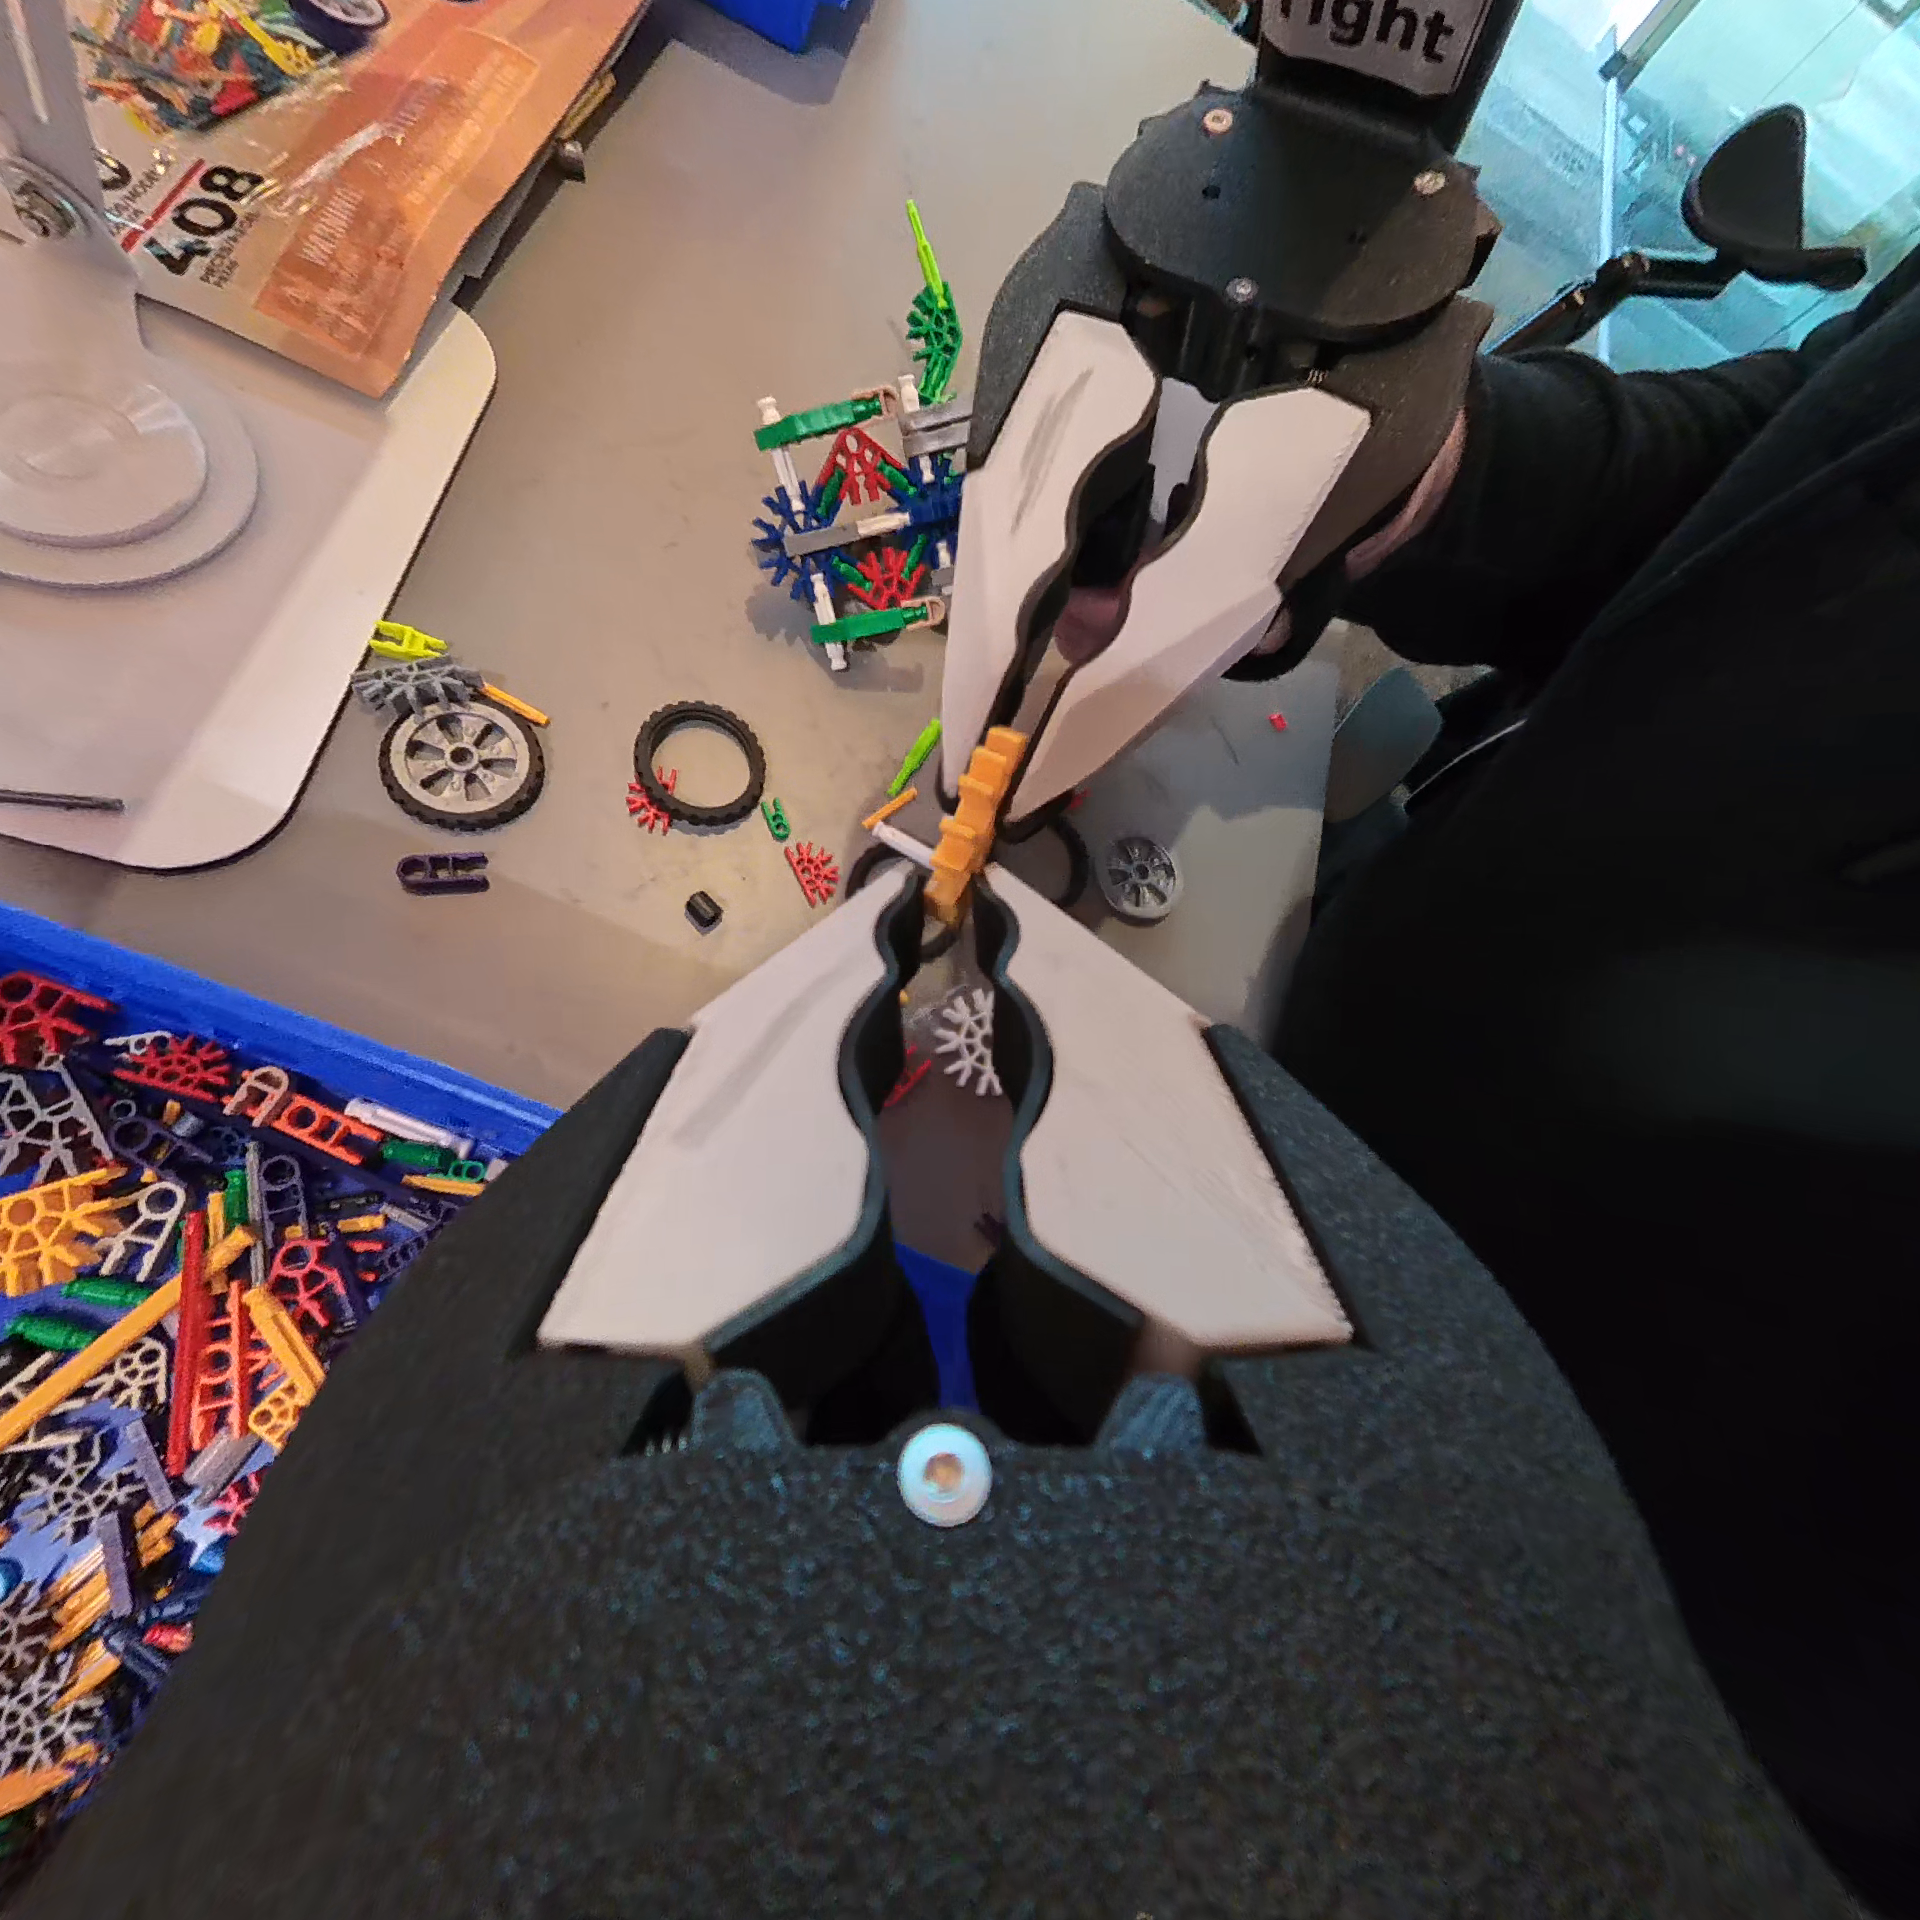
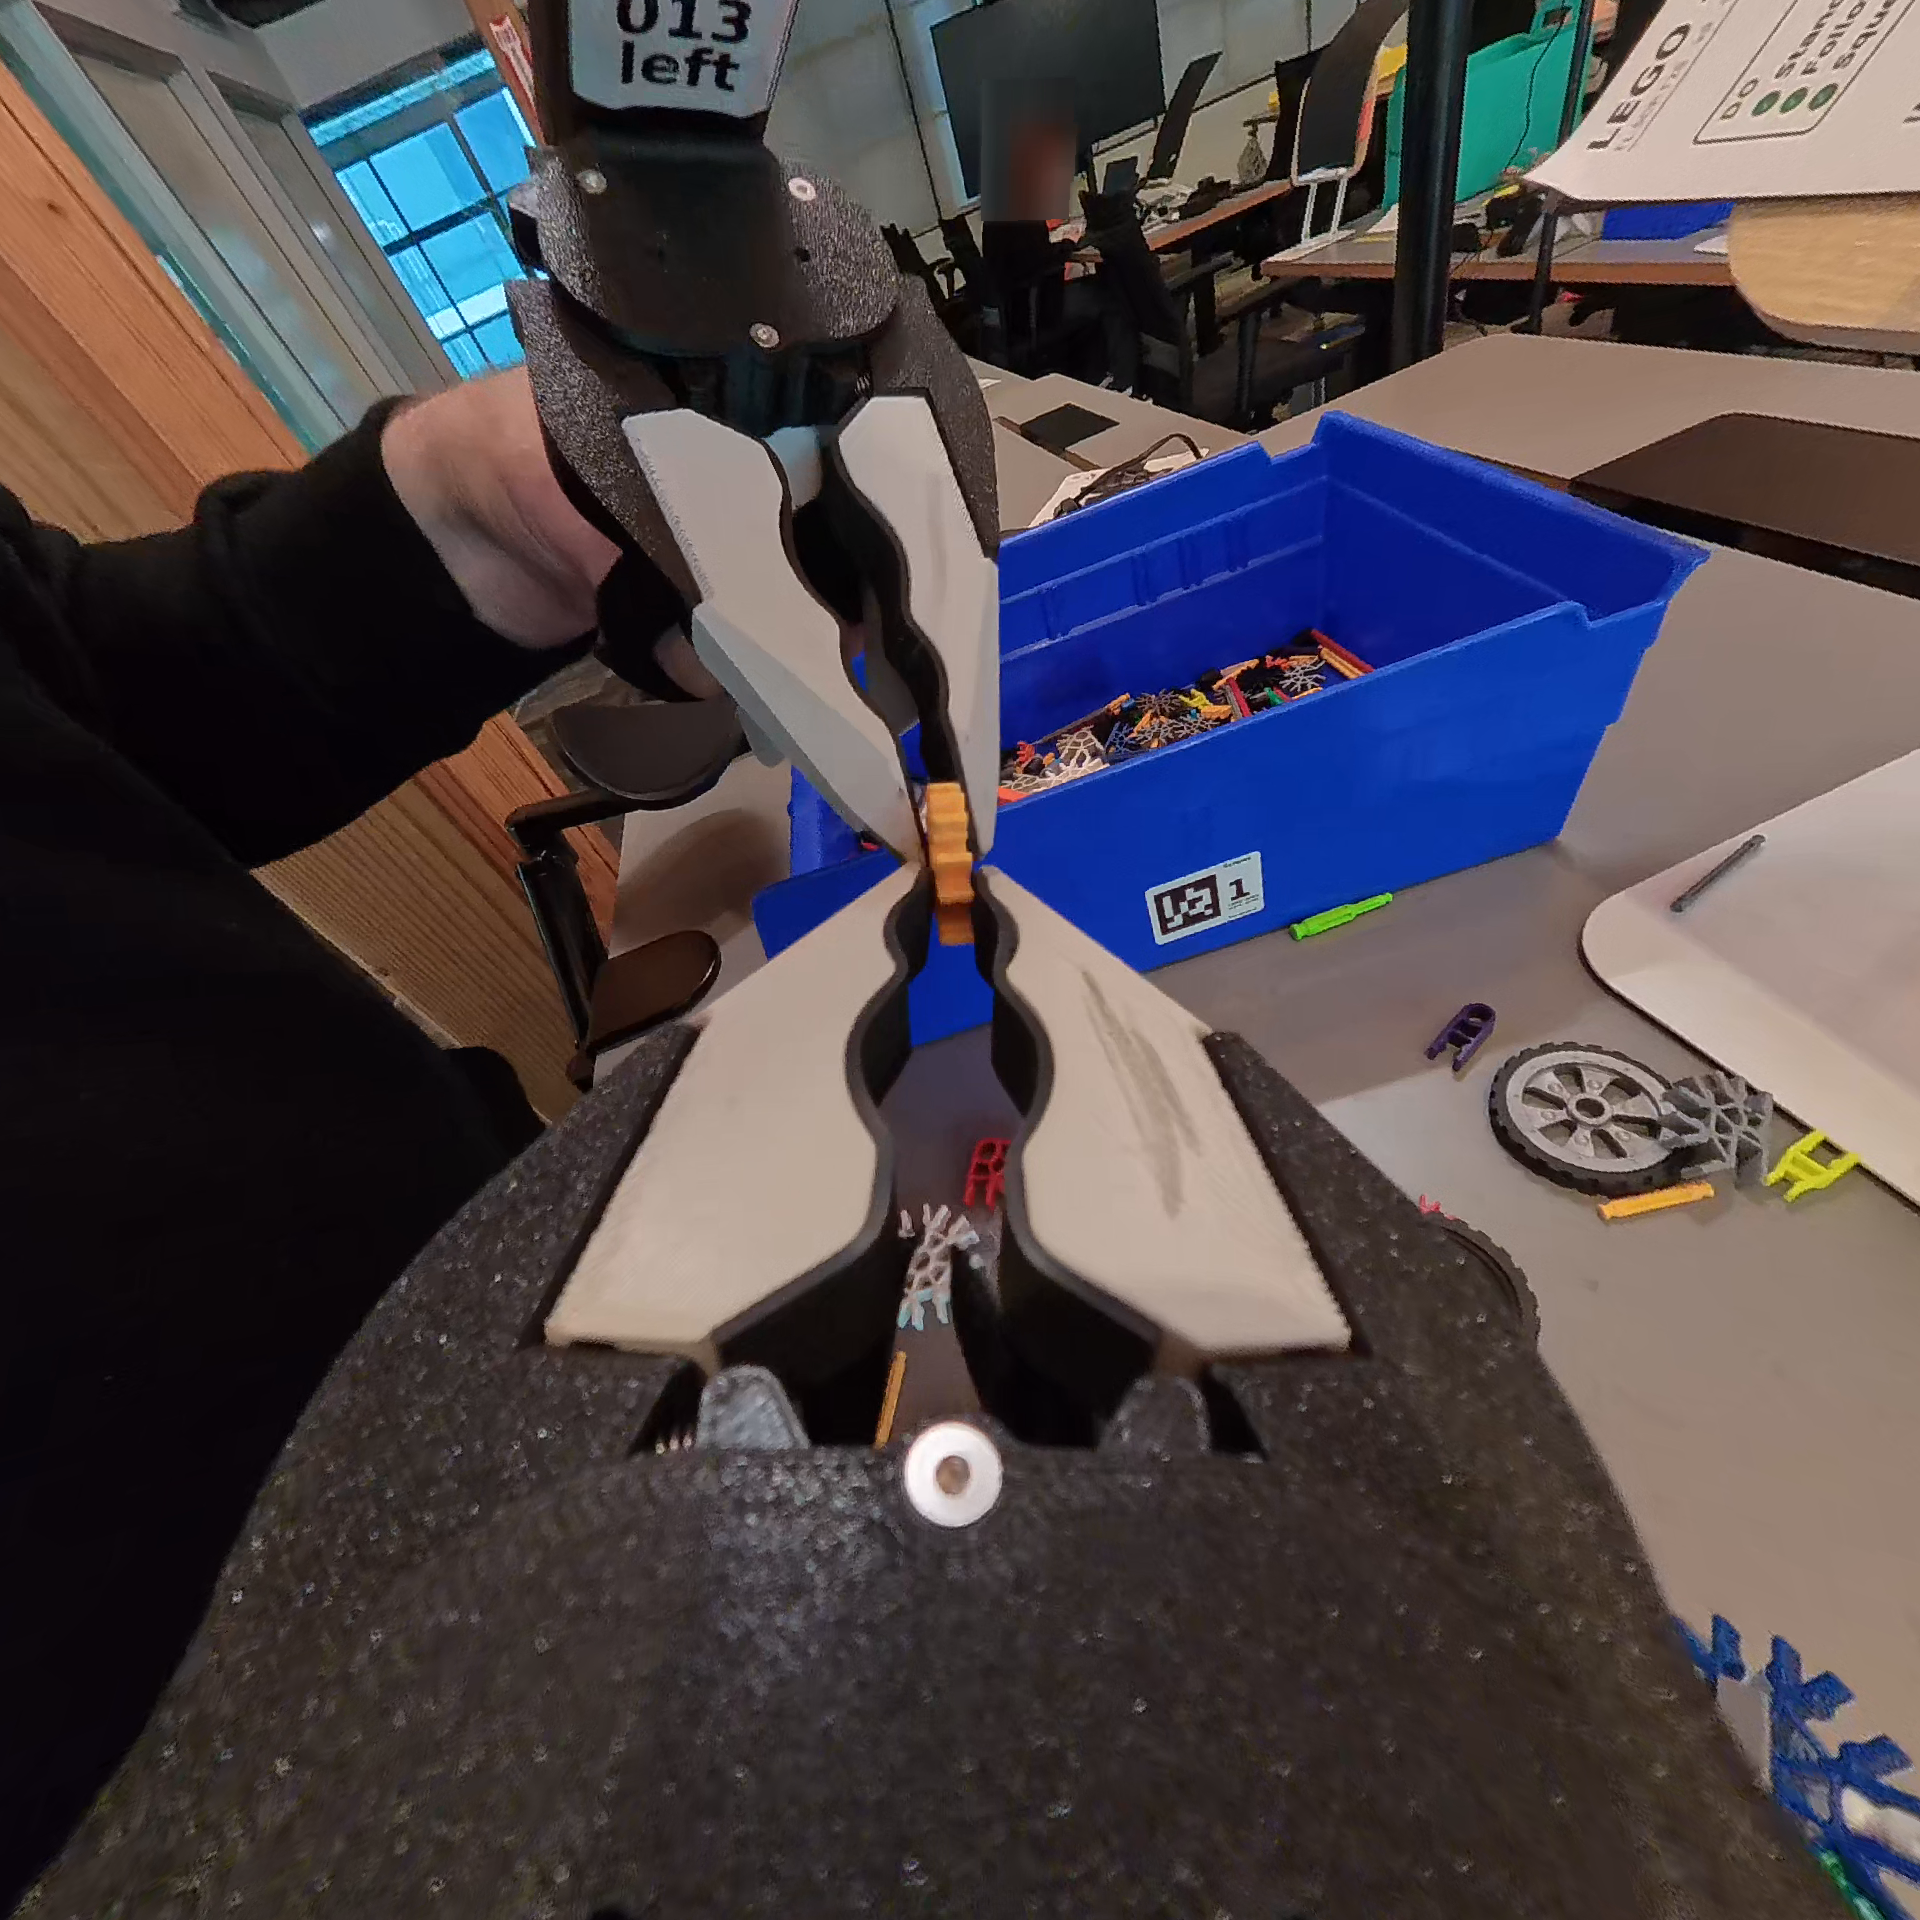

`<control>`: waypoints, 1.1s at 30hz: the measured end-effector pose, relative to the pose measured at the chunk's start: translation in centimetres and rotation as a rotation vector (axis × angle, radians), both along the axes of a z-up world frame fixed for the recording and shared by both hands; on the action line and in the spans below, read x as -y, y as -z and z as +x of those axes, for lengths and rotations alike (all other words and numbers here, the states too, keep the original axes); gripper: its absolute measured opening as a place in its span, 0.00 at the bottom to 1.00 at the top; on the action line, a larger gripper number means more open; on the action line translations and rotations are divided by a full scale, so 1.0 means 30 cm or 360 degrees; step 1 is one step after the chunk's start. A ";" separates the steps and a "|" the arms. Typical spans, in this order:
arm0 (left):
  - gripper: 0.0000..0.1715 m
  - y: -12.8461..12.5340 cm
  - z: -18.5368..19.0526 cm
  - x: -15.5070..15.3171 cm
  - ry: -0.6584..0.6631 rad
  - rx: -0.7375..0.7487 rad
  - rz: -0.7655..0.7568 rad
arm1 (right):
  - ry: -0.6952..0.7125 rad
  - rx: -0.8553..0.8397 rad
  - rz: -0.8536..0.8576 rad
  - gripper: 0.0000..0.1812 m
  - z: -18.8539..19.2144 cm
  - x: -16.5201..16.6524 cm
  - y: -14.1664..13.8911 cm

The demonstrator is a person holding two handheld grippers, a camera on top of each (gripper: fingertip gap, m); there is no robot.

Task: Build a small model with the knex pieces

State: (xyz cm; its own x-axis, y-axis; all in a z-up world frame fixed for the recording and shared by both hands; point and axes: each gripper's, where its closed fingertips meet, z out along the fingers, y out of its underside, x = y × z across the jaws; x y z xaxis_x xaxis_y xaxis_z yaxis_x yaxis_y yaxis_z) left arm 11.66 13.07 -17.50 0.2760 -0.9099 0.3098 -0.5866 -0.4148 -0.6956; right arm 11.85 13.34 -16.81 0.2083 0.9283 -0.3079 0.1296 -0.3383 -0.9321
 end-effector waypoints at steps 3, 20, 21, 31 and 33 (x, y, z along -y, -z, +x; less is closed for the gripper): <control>0.04 -0.007 0.001 -0.015 -0.0033 0.0053 -0.0018 | 0.0006 -0.0036 -0.0024 0.03 0.001 -0.012 -0.008; 0.12 -0.050 -0.018 -0.123 -0.0389 0.0338 -0.0055 | 0.0177 -0.0647 -0.0846 0.03 0.077 -0.177 -0.044; 0.12 -0.051 -0.013 -0.123 -0.0395 0.0350 -0.0058 | 0.0172 -0.0635 -0.0840 0.03 0.072 -0.172 -0.043; 0.07 -0.048 0.033 -0.095 -0.0332 0.0443 -0.0121 | 0.0022 -0.0546 -0.0757 0.03 0.013 -0.098 -0.046; 0.06 -0.043 0.031 -0.092 -0.0322 0.0442 -0.0119 | 0.0014 -0.0541 -0.0759 0.03 0.012 -0.095 -0.040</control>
State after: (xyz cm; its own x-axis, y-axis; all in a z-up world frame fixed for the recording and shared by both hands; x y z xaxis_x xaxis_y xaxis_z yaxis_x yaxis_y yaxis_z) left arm 12.60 15.84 -16.22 0.3445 -0.8172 0.4620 -0.2800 -0.5591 -0.7804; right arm 12.23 16.20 -15.60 0.0318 0.6697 -0.7420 -0.1544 -0.7302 -0.6656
